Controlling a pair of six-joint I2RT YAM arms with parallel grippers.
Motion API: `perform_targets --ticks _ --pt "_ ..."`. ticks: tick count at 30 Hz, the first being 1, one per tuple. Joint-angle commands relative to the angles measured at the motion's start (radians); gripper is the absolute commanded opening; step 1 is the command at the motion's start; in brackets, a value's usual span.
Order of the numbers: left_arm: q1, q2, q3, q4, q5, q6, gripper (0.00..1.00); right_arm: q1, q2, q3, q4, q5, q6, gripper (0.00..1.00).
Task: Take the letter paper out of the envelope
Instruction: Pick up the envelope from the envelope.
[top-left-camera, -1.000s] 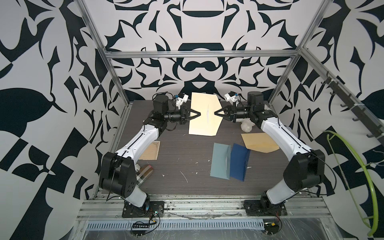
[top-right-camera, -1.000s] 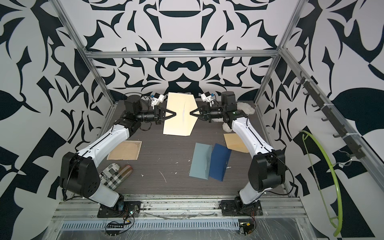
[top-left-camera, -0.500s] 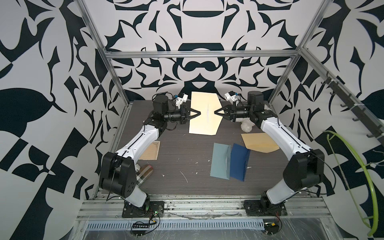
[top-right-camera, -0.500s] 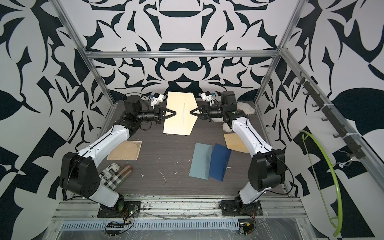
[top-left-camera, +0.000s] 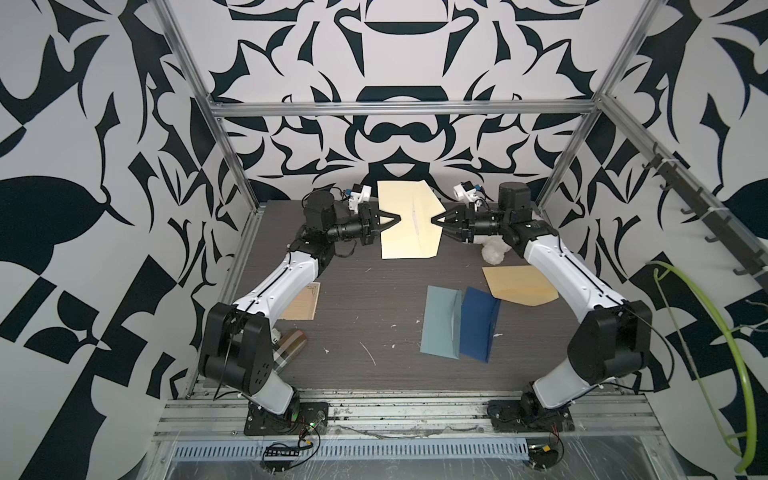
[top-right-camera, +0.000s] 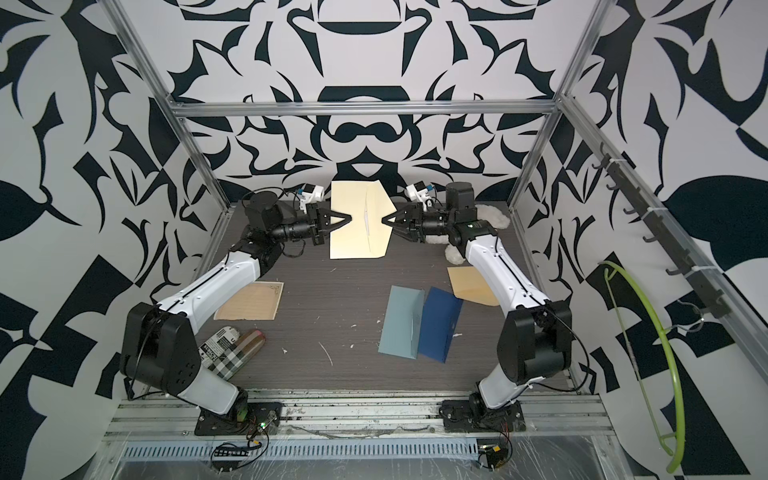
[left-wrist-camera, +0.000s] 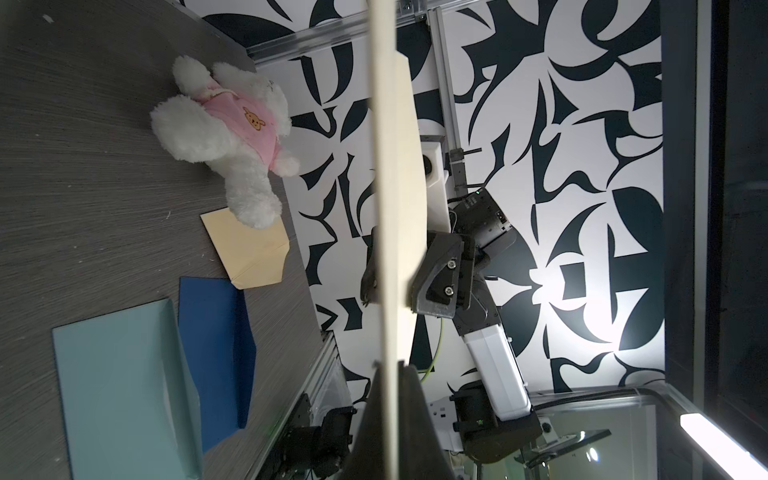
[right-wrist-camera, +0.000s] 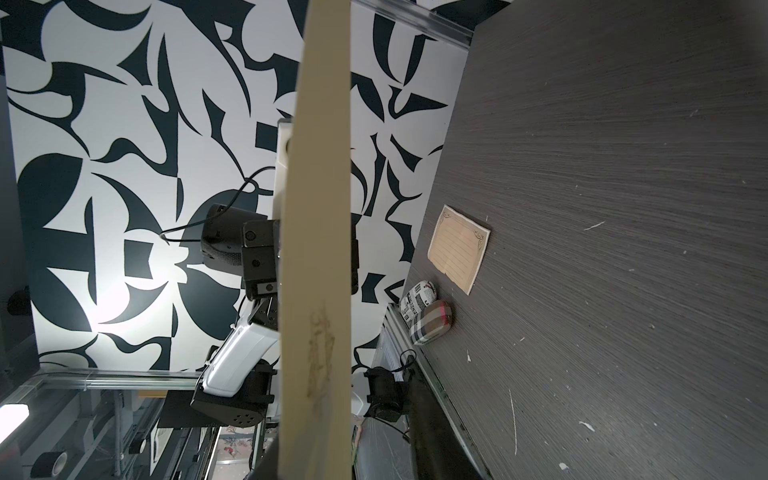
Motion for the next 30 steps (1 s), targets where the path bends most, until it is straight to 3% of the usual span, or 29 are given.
perform_targets --ticks 1,6,14,30 --pt "0.003 0.031 0.002 0.068 -0.026 -0.099 0.00 -0.003 -0.045 -0.037 0.125 0.027 0.067 0.40" --pt "0.003 0.036 0.022 0.030 -0.028 -0.116 0.00 -0.003 -0.050 -0.099 0.295 0.059 0.194 0.40" --pt "0.003 0.038 0.025 0.073 -0.039 -0.170 0.00 -0.003 -0.037 -0.117 0.298 0.073 0.200 0.40" --pt "0.001 0.070 0.059 0.112 -0.052 -0.208 0.00 0.058 -0.037 -0.222 0.512 0.112 0.363 0.42"
